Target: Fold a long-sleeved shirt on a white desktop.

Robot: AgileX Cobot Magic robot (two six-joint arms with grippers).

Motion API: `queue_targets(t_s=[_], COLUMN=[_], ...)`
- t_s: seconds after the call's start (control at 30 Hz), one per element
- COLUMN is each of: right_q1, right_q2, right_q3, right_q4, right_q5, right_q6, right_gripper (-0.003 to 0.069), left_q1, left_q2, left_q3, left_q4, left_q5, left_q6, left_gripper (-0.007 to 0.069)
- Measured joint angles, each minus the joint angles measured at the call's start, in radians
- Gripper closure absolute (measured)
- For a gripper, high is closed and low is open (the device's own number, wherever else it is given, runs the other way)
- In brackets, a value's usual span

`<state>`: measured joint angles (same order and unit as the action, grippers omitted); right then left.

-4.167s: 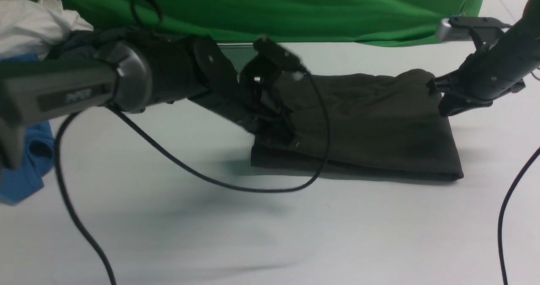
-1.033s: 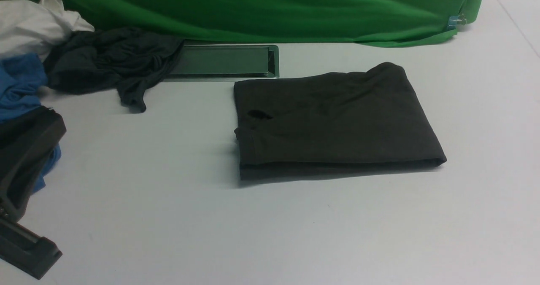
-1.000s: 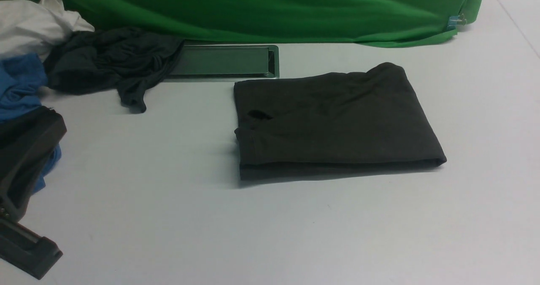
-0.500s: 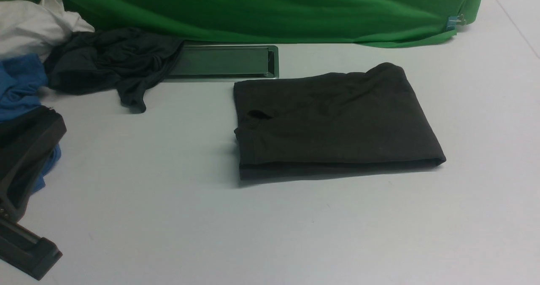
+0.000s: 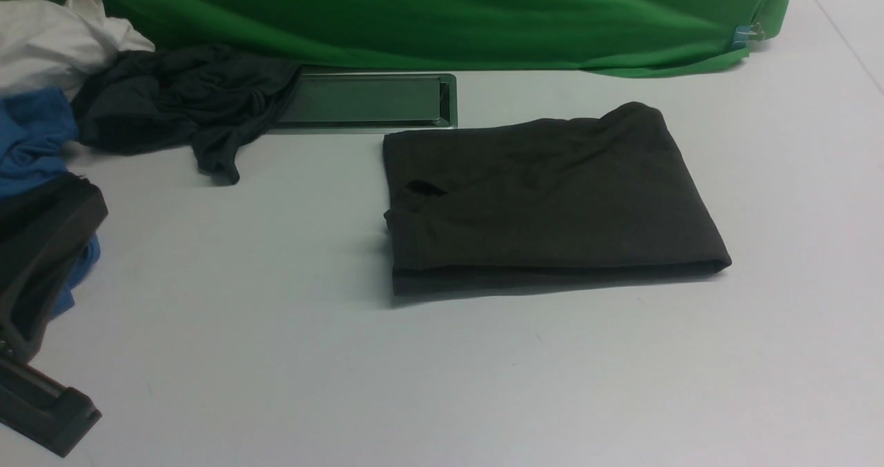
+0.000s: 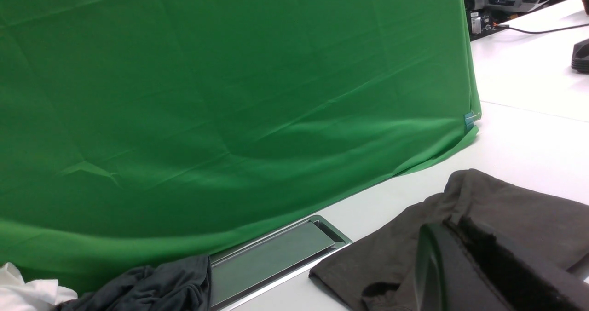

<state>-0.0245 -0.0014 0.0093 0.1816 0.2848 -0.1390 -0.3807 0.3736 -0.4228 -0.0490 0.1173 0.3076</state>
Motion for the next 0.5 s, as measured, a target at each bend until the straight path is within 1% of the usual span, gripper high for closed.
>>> queue_targets(t_s=[0.5], right_q1=[0.000], right_q2=[0.000], right_q3=[0.000], right_q4=[0.000], right_q5=[0.000], right_q6=[0.000], right_gripper=[0.0572], left_q1=[0.000], left_q2=[0.000], left_q3=[0.000], left_q4=[0.000], left_q5=[0.000], left_q6=[0.000], left_gripper=[0.0605])
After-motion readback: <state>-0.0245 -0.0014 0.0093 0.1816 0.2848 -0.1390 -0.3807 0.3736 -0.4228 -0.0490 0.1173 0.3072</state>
